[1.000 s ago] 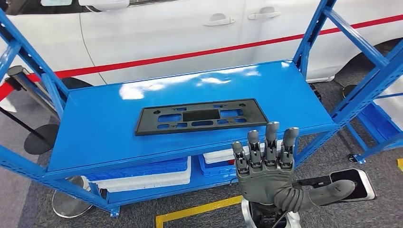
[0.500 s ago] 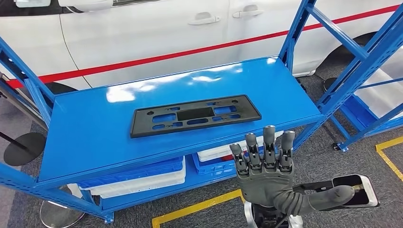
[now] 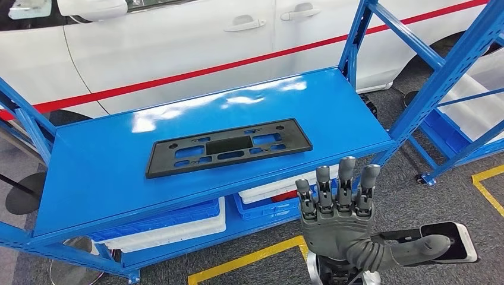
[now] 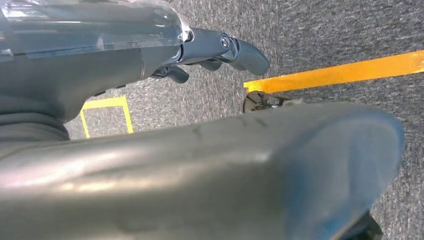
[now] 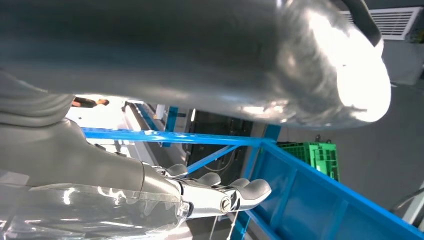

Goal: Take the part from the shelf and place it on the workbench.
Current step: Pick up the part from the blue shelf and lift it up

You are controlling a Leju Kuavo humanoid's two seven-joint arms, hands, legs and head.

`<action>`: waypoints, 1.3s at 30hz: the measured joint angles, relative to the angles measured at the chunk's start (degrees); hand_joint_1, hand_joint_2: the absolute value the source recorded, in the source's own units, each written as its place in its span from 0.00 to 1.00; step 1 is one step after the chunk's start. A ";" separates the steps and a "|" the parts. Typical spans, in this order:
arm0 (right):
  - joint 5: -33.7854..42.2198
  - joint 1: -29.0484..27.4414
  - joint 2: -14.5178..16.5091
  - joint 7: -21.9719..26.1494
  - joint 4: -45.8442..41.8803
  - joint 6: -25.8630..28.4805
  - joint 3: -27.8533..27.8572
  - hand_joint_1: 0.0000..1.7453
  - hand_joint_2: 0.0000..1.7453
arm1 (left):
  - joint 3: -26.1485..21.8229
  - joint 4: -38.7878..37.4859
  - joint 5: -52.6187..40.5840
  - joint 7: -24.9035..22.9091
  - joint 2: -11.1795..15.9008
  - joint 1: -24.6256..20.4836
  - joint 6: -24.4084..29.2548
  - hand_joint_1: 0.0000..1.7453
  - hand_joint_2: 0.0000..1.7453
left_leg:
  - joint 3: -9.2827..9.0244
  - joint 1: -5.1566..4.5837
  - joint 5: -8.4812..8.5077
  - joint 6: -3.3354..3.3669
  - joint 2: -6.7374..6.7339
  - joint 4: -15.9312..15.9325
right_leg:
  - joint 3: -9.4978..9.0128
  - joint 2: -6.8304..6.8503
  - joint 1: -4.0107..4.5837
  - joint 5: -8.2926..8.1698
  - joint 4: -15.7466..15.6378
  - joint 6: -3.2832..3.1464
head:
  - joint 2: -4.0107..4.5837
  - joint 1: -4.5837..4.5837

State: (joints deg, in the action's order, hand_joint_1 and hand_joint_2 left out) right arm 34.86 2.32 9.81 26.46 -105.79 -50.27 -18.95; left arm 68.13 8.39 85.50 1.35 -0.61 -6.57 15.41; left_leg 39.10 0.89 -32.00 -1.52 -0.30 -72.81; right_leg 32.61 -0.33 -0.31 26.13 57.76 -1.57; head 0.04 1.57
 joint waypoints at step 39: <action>-3.34 -3.21 -1.10 3.10 0.08 -0.28 -0.14 0.00 0.00 | 0.70 0.01 -0.34 0.87 0.23 0.30 -0.52 0.00 0.00 | -6.80 -0.50 5.64 1.93 0.29 14.51 | -0.43 -0.02 0.35 1.05 0.67 1.30 | 0.00 -0.22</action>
State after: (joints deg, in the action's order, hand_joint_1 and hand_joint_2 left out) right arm 31.52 -0.89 8.71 29.57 -105.71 -50.56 -19.09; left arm 68.83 8.40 85.17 2.23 -0.38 -6.28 14.88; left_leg 32.31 0.39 -26.36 0.41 -0.02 -58.30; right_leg 32.18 -0.35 0.04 27.19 58.43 -0.27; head 0.04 1.35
